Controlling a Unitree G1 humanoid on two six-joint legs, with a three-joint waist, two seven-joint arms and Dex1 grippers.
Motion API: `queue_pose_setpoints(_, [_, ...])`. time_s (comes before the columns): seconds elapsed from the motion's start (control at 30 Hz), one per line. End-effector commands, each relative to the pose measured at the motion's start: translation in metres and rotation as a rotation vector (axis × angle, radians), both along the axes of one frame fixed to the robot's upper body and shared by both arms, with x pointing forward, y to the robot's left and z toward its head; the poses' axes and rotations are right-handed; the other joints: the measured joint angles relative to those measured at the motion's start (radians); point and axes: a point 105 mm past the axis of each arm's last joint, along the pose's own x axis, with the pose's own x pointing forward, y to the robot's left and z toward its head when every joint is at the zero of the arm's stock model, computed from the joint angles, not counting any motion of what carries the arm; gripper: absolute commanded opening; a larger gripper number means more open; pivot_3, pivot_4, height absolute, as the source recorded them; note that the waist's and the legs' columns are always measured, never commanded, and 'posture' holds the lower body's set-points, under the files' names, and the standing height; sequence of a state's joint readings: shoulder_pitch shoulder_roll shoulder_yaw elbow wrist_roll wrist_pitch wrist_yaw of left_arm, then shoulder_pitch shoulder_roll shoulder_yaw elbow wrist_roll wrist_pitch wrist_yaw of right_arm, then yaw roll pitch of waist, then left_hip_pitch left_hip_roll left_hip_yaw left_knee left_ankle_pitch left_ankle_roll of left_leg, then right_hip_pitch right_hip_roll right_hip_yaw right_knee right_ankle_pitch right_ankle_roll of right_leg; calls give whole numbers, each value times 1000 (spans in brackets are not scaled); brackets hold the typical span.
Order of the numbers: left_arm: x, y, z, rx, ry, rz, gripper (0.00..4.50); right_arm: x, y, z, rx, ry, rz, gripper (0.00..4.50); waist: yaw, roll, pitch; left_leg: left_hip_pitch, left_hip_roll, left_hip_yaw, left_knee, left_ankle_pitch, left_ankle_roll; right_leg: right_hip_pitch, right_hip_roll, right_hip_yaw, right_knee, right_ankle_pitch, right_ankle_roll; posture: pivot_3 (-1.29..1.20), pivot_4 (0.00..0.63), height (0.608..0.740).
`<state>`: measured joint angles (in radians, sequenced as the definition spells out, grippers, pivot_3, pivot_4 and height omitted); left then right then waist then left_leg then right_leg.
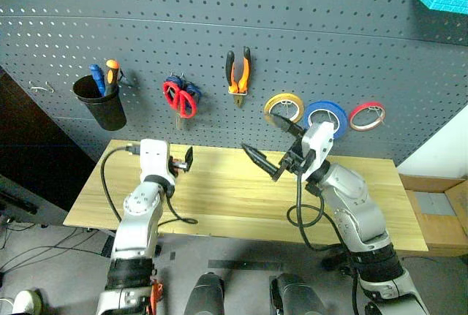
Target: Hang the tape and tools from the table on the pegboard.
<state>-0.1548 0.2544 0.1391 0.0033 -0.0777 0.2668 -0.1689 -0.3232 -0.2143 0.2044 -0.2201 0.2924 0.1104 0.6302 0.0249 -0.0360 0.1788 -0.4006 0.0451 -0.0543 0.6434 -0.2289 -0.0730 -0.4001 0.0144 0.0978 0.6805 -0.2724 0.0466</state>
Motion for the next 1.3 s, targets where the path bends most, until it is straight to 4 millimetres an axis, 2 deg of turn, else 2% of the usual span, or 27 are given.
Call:
queue_pose_setpoints(0.03, [-5, 2, 15, 23, -44, 13, 4463, -9, 5, 9, -1, -36, 29, 4500, 1, 0, 0, 0, 0, 0, 0, 0, 0, 0, 0, 0, 0, 0, 0, 176, 161, 740])
queue_pose_setpoints(0.2, [-11, 23, 11, 49, 6, 46, 4463, -10, 10, 12, -4, -32, 43, 4500, 2, 1, 1, 1, 0, 0, 1, 0, 0, 1, 0, 0, 0, -1, 1, 187, 189, 740])
queue_pose_setpoints(0.43, [-7, 43, 5, 72, 86, 50, 4463, -13, 17, 7, -31, -6, 71, 4500, 2, 5, 13, 1, 0, -1, 0, 0, 0, 1, 0, -1, 0, -3, 1, 198, 218, 740])
queue_pose_setpoints(0.63, [-4, 45, -6, 86, 154, 9, 4463, -17, 23, -5, -107, 12, 92, 4500, 2, 5, 30, 0, 0, 0, -1, 0, 0, 0, 0, 0, -1, -5, 3, 188, 234, 740])
queue_pose_setpoints(0.93, [1, 39, -28, 108, 267, -26, 4463, -22, 22, -15, -187, 47, 123, 4500, 0, 6, 60, -3, 1, 0, -2, 0, 0, -4, 0, 0, 0, -5, 2, 150, 268, 740])
queue_pose_setpoints(1.13, [6, 31, -43, 110, 329, -35, 4463, -23, 27, -15, -220, 64, 165, 4500, -4, 5, 79, -4, 1, -1, -2, 0, 0, -5, 0, -1, -1, -5, 3, 121, 286, 740])
queue_pose_setpoints(1.3, [11, 34, -48, 118, 344, -17, 4463, -23, 29, -14, -221, 63, 168, 4500, -8, 5, 91, -5, 1, -1, -3, -1, -1, -6, 0, -1, -1, -5, 3, 103, 300, 740])
